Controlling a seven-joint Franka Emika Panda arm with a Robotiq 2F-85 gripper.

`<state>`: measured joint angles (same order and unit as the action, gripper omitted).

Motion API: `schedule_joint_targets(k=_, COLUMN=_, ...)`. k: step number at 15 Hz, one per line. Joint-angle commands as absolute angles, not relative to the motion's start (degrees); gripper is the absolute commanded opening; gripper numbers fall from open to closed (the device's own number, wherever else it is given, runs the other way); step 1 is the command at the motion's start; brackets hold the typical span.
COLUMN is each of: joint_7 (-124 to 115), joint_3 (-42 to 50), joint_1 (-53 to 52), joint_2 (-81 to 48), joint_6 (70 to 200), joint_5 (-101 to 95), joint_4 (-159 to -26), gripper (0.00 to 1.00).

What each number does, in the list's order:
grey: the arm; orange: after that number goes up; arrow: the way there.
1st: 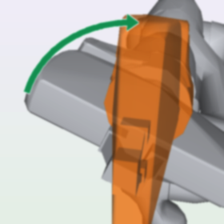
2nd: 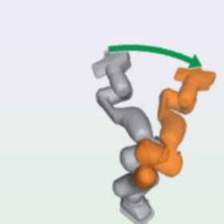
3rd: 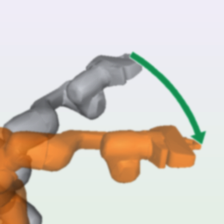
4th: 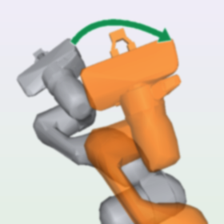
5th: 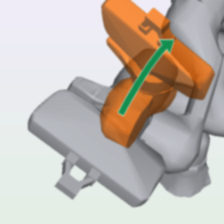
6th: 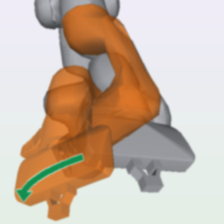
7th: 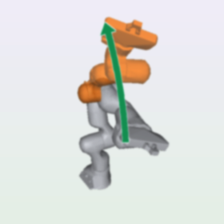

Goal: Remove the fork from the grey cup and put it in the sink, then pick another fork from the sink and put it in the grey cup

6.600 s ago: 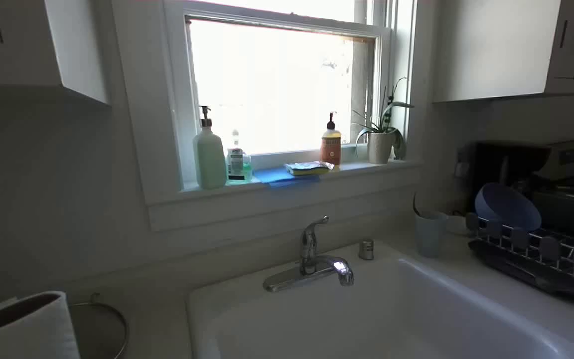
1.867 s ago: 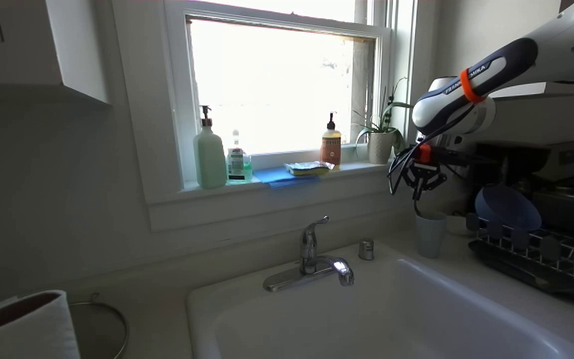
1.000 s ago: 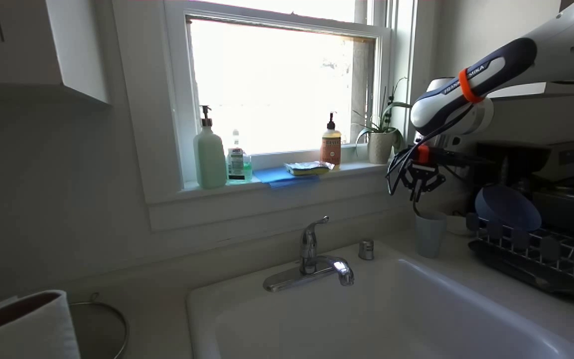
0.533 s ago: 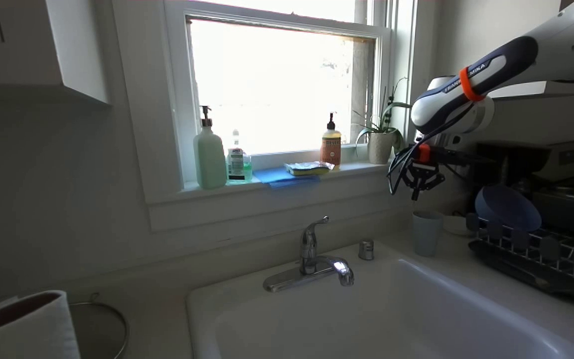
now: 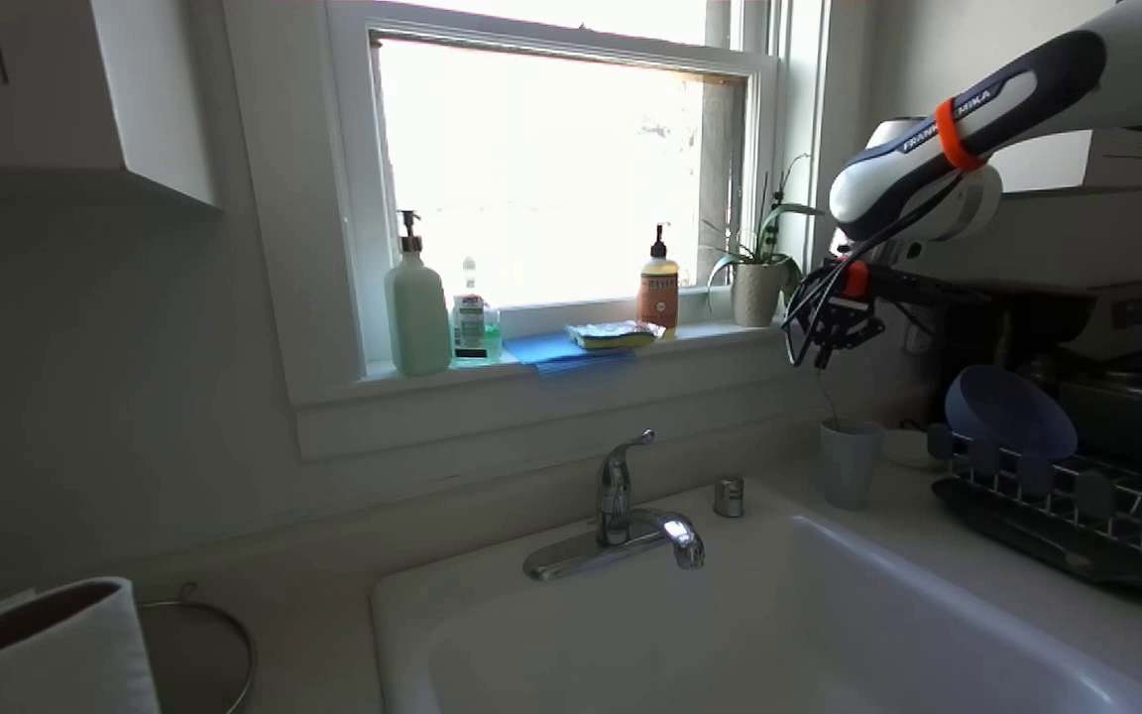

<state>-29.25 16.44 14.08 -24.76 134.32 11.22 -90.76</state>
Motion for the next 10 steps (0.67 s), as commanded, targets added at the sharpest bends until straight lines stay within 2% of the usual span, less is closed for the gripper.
schedule_joint_targets(k=1, joint_7=-23.2, joint_3=15.0, joint_1=13.9, joint_2=-14.0, joint_6=140.7, joint_5=11.9, joint_4=-100.8, gripper=0.01)
schedule_joint_targets(k=6, joint_7=-17.2, joint_3=13.4, joint_1=14.0, joint_2=-4.2, joint_6=143.5, joint_5=14.4, joint_4=-107.6, gripper=0.01)
schedule_joint_targets(k=10, joint_7=-11.1, joint_3=11.8, joint_1=13.6, joint_2=2.7, joint_6=139.0, joint_5=24.3, joint_4=-111.0, gripper=0.01)
